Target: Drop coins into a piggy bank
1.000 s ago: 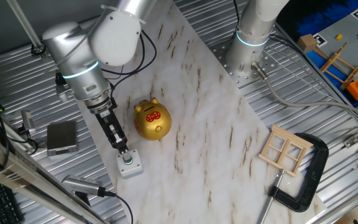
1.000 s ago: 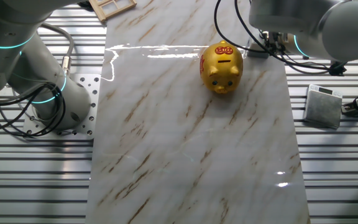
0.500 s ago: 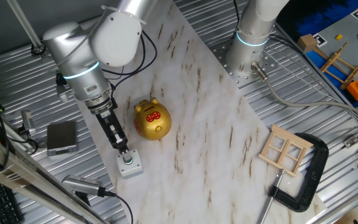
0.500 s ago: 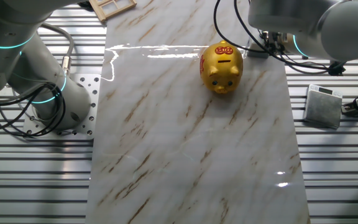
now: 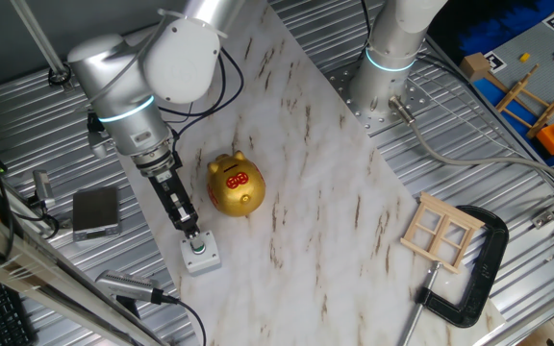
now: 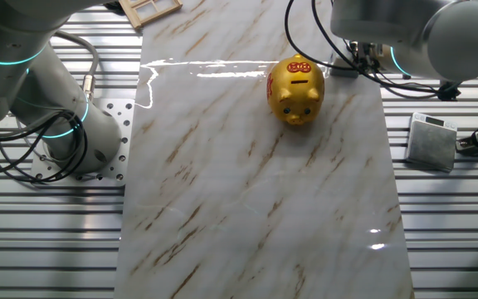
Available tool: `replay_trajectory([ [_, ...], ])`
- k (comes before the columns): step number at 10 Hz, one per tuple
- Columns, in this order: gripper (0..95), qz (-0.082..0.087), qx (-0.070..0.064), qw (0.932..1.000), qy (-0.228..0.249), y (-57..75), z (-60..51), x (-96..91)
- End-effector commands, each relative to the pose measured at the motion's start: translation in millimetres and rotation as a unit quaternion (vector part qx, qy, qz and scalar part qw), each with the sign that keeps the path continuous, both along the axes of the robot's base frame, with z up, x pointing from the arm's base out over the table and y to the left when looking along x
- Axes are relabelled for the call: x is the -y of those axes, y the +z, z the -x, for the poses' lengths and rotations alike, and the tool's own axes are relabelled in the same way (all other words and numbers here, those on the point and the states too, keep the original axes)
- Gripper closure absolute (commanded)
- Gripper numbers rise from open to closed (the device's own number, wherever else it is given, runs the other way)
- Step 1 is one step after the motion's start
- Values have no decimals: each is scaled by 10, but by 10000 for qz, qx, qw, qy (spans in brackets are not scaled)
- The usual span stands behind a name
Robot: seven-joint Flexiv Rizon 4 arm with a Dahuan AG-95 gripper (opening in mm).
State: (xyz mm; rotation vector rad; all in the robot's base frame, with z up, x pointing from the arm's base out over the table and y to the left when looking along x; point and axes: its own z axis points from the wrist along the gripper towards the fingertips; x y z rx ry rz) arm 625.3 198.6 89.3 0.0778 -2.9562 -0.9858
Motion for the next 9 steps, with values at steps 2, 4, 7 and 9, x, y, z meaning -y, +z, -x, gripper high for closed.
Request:
replay_trajectory([
  [2, 760, 3, 13, 10000, 0, -3, -5, -7],
  [4, 760, 4, 14, 10000, -10, -2, -6, -15],
  [7, 950, 10, 59, 10000, -24, -3, -4, -15],
  [9, 950, 22, 81, 10000, -28, -4, -3, -14],
])
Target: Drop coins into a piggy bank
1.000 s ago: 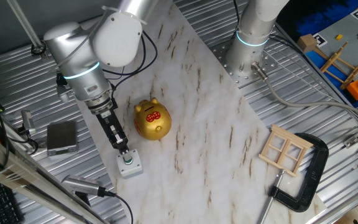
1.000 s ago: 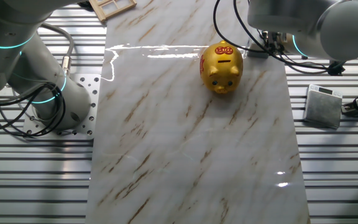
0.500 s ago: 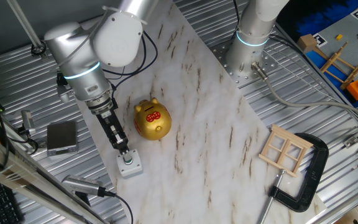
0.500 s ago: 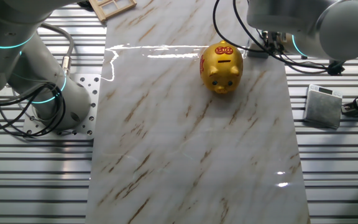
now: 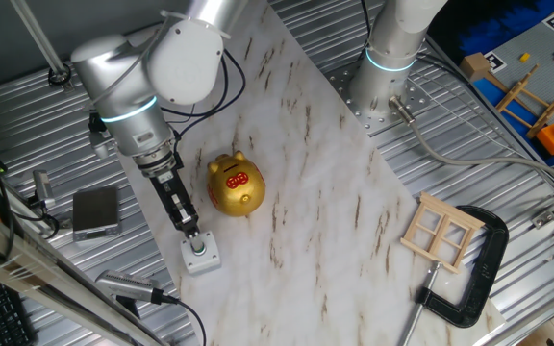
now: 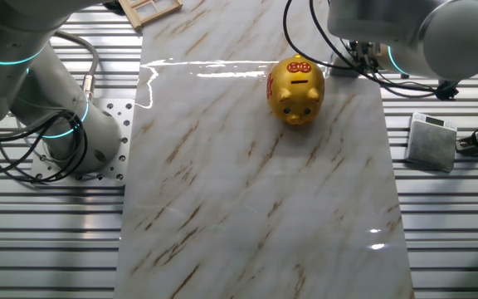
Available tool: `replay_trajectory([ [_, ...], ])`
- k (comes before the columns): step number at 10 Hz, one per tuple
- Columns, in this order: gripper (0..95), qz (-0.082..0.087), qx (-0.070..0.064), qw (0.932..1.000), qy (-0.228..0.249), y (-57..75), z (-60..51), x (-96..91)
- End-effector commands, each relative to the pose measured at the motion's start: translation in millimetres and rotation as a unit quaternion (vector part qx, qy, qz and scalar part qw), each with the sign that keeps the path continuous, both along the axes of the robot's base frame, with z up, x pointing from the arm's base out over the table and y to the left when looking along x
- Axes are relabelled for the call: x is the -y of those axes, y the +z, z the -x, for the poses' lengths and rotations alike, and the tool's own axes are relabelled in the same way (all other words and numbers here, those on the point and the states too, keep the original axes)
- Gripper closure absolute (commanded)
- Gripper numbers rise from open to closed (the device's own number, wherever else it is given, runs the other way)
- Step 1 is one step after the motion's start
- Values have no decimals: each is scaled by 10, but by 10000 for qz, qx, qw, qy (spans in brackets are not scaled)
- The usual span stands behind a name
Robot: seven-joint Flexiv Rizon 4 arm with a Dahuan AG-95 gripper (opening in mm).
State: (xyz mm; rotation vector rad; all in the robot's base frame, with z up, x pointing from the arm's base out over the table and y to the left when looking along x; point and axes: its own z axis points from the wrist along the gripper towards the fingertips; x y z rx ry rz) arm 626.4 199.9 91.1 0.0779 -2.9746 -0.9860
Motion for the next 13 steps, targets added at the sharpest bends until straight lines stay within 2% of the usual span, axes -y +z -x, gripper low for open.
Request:
replay_trajectory([
  [1, 950, -69, -11, 10000, -27, -16, 11, 2],
  [13, 950, -65, -52, 9999, -59, 15, 25, 23],
])
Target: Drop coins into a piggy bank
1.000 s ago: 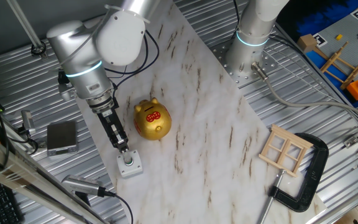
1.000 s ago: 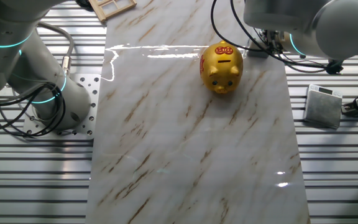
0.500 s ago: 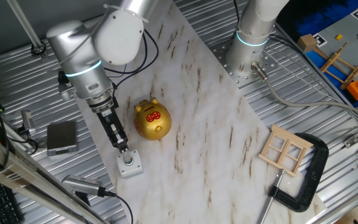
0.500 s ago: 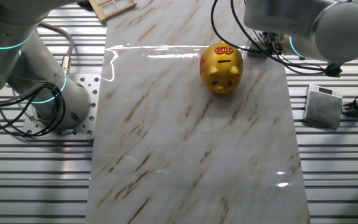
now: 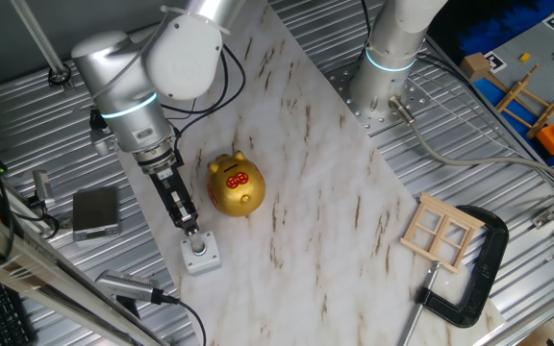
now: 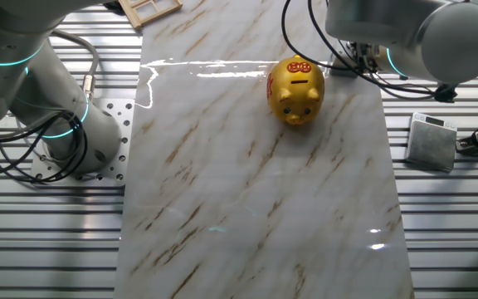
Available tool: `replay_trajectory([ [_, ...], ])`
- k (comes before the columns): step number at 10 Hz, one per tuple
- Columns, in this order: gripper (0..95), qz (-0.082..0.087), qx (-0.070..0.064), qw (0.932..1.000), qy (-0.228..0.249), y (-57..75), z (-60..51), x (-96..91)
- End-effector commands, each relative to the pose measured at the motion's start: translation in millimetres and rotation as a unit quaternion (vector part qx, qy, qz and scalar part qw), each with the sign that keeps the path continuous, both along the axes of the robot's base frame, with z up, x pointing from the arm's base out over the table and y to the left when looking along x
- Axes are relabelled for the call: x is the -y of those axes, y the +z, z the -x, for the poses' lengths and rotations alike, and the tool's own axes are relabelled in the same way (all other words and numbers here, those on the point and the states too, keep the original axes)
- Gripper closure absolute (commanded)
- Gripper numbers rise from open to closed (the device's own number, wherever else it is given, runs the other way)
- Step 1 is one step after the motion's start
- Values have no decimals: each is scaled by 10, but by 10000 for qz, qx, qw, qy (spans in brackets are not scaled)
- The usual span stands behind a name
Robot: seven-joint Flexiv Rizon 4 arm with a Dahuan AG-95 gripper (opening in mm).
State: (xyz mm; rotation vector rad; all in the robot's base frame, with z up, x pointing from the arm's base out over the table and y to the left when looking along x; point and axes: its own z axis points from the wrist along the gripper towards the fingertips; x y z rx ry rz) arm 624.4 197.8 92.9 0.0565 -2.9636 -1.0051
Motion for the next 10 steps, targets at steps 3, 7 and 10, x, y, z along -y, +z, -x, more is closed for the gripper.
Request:
replay_trajectory([
  [3, 950, 1, -18, 10000, -6, 8, 12, 18],
  [7, 950, -9, -32, 10000, -17, 24, 20, 35],
  [10, 950, -84, -67, 9999, -49, 41, 19, 33],
])
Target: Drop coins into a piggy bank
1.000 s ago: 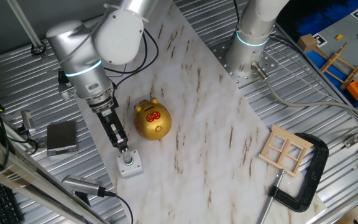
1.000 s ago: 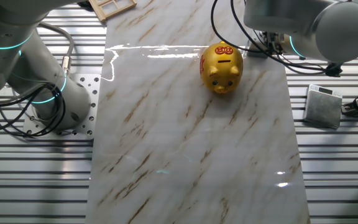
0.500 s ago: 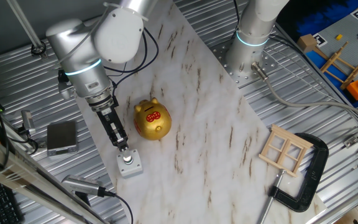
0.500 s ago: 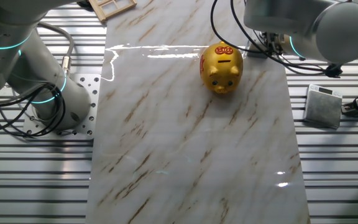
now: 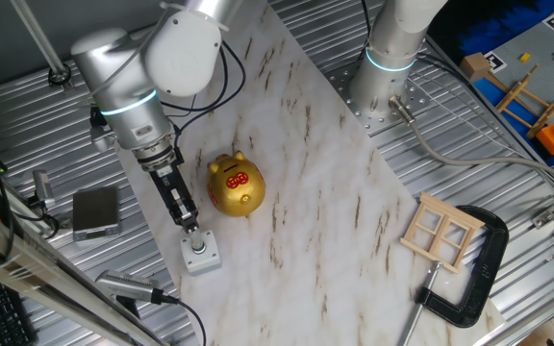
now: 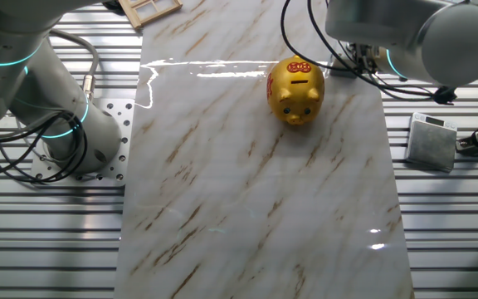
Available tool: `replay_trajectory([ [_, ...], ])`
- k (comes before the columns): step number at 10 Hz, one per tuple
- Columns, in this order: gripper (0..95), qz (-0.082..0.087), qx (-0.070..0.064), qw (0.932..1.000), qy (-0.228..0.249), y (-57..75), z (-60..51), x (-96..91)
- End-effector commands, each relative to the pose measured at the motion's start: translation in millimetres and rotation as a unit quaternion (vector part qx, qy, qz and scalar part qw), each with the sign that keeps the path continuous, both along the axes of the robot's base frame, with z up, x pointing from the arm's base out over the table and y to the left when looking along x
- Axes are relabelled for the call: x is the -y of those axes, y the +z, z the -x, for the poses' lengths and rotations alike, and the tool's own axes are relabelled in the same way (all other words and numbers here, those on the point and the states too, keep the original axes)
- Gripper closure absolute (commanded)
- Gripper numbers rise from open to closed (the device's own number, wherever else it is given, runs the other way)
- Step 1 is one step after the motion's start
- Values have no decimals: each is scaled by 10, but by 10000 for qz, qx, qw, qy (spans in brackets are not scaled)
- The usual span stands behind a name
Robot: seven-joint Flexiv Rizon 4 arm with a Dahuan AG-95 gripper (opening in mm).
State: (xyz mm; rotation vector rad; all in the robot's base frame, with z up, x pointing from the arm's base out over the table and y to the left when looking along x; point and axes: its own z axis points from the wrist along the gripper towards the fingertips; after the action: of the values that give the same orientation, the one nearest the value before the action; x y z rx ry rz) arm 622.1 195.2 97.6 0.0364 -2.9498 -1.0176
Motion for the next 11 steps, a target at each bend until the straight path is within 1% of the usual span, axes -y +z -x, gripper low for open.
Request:
replay_trajectory([
  [1, 950, -40, -26, 10000, -20, 11, -2, 2],
  [3, 950, -28, -64, 10000, -40, 39, -1, -6],
  [7, 950, 6, -87, 9999, -54, 50, -4, -11],
  [11, 950, 81, -82, 9999, -47, 89, 5, -22],
])
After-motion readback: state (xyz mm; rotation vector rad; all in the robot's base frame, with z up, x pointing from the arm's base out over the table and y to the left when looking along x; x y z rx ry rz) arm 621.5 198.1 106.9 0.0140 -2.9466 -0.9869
